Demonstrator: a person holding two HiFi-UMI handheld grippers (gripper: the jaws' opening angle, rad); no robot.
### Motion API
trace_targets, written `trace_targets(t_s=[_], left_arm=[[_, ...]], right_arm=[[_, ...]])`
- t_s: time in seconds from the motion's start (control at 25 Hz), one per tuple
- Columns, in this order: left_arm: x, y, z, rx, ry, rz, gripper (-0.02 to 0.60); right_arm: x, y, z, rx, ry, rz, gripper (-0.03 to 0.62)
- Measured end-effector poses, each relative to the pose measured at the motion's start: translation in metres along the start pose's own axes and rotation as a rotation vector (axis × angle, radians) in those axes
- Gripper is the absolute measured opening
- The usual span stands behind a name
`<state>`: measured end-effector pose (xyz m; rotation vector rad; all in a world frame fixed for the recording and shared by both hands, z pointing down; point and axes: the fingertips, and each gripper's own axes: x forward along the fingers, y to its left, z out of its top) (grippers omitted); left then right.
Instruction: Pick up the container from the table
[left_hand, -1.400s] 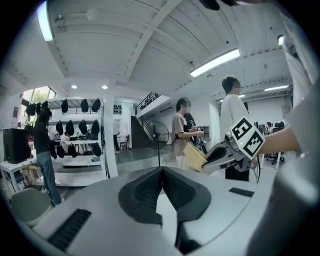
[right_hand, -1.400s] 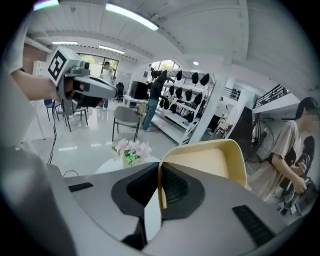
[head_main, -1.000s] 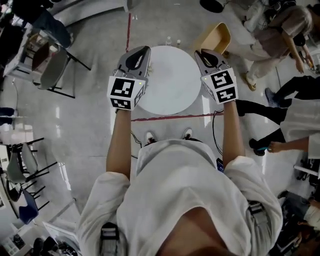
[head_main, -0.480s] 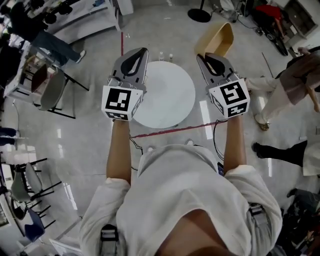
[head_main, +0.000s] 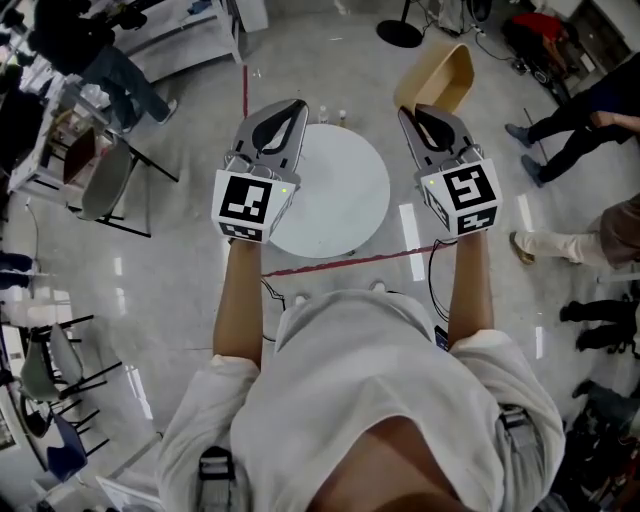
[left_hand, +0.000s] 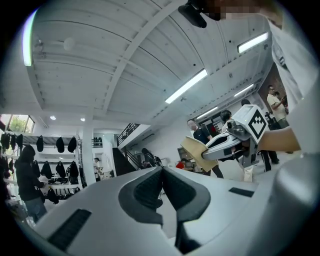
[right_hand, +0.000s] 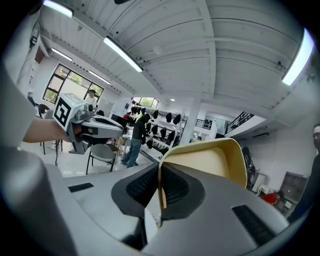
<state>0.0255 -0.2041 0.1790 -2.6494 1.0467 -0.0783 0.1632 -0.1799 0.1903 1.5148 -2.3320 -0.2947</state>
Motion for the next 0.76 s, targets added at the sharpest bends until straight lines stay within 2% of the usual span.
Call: trace_targets(t_s=[0.76], left_arm=[[-0.001,0.006,-0.018,-0.02,0.029,-0.001,0.014]], right_arm=[[0.01,0.0,-0.007,0.018,0.003,0.002,0.021]])
